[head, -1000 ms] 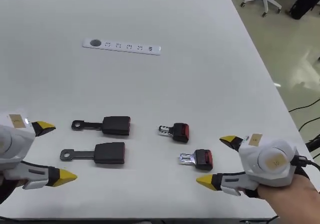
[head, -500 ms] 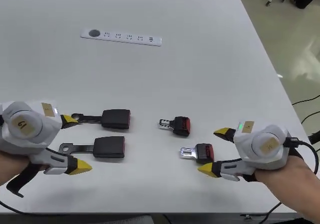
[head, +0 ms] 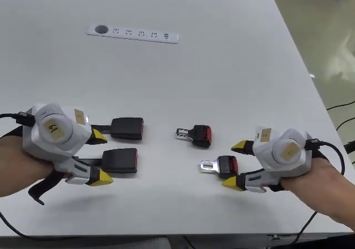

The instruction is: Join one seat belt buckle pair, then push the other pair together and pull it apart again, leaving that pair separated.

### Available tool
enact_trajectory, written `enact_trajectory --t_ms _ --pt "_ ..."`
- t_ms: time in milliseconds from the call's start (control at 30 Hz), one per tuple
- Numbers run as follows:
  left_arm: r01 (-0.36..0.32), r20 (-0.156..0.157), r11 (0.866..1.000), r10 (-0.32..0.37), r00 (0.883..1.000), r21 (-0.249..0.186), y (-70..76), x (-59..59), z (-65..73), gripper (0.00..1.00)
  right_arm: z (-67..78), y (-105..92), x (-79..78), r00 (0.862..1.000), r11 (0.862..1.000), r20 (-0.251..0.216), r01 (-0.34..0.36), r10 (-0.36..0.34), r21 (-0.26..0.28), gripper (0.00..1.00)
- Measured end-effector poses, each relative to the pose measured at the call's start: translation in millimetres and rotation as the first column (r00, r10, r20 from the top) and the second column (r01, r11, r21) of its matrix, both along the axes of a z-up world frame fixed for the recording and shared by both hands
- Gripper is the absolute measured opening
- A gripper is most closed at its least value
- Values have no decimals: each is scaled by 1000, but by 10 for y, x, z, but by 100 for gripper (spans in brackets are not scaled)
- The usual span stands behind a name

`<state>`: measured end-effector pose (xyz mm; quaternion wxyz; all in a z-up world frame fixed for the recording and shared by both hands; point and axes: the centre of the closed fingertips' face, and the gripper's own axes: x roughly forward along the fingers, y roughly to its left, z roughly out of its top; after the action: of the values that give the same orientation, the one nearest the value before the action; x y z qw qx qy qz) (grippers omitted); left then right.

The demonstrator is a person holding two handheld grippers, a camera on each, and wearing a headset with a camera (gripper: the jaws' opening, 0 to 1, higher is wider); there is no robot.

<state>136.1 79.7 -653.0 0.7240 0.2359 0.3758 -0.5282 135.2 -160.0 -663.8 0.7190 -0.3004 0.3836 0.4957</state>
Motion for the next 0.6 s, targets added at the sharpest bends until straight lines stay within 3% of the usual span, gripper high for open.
enact_trajectory --t_ms 233,433,567,600 --pt "37 -18 999 -37 999 8 -47 49 -45 49 -108 -45 25 998 999 -33 -47 46 -27 45" --pt "81 -41 996 -80 996 31 -42 81 -182 47 -150 -57 44 996 997 -50 -72 70 -37 43" --pt "98 -47 995 -97 994 31 -61 101 -192 44 -172 -71 43 995 995 -60 -85 82 -45 42" --pt "130 -40 991 -130 991 16 -99 87 -172 41 -179 -74 44 994 995 -61 -88 85 -46 41"
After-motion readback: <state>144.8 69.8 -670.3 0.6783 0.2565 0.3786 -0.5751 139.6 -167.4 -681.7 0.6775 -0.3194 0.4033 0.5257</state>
